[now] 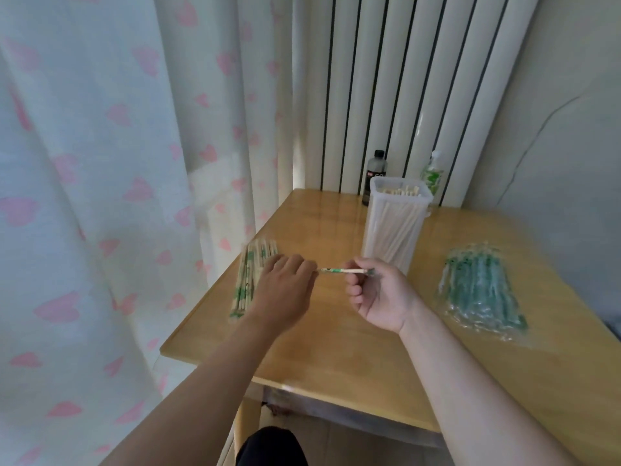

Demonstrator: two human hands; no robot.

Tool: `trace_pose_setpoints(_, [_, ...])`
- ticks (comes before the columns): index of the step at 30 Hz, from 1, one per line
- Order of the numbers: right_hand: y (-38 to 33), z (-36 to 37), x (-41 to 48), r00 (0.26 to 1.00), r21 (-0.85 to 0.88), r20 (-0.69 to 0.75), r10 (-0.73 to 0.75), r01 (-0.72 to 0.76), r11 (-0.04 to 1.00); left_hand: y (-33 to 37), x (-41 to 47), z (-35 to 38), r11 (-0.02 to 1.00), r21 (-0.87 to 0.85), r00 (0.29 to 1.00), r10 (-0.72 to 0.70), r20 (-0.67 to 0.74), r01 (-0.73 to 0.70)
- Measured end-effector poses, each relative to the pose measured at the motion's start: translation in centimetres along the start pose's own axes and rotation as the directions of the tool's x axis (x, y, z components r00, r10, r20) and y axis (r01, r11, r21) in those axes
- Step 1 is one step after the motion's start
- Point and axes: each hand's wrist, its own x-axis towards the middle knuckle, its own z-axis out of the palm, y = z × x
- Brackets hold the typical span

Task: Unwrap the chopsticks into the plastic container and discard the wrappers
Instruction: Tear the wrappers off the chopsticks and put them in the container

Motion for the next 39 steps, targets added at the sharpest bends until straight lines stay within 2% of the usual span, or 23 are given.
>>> trace_pose_setpoints(2, [-1.1, -0.8, -1.0, 0.992, 0.159, -0.014, -0.121, 0.122, 0.980, 1.6, 1.1, -0.1, 0.995, -0.098, 0.999, 0.012, 0.032, -0.009])
trace_pose_setpoints(3, [-1.6, -1.2, -1.3, 0.983, 0.179, -0.019, -0.182, 0.182, 0.967, 2.4, 1.5, -0.2, 0.987, -0.158, 0.998, 0.011, 0.054, -0.002])
trace_pose_setpoints(4, [-2.0, -1.5, -1.7, 0.972, 0.149, -0.029, -0.235, 0.236, 0.960, 3.2, 1.9, -0.3, 0.979, -0.202, 0.997, 0.016, 0.071, -0.002])
trace_pose_setpoints(6, [-2.7, -2.0, -2.1, 0.944, -0.026, -0.074, -0.320, 0.319, 0.947, 4.8, 2.6, -0.1, 0.967, -0.254, 0.996, 0.033, 0.077, -0.013])
trace_pose_setpoints(9, [-3.5, -2.6, -2.6, 0.899, -0.220, -0.167, -0.405, 0.366, 0.904, 6.9, 3.4, 0.0, 0.958, -0.286, 0.998, 0.022, 0.066, -0.002])
trace_pose_setpoints(15, [-3.0, -3.9, -3.2, 0.896, -0.272, -0.189, -0.402, 0.346, 0.898, 10.2, 5.1, 0.4, 0.952, -0.304, 0.992, 0.016, 0.127, 0.023])
trace_pose_setpoints(22, [-5.7, -6.6, -4.5, 0.804, -0.221, -0.337, -0.491, 0.439, 0.871, 10.6, 5.1, 0.9, 0.959, -0.284, 0.985, 0.040, 0.168, 0.009])
trace_pose_setpoints(30, [-4.3, -6.7, -4.1, 0.855, -0.227, -0.296, -0.427, 0.371, 0.901, 12.0, 5.8, 1.3, 0.973, -0.229, 0.983, 0.030, 0.180, 0.012])
trace_pose_setpoints(35, [-5.7, -7.4, -4.5, 0.808, -0.186, -0.375, -0.455, 0.415, 0.891, 11.0, 5.5, 1.0, 0.977, -0.212, 0.982, 0.056, 0.178, -0.017])
trace_pose_setpoints(39, [-5.3, -7.4, -4.3, 0.804, -0.173, -0.389, -0.450, 0.416, 0.893, 10.7, 5.5, 1.1, 0.982, -0.184, 0.983, 0.066, 0.169, -0.034])
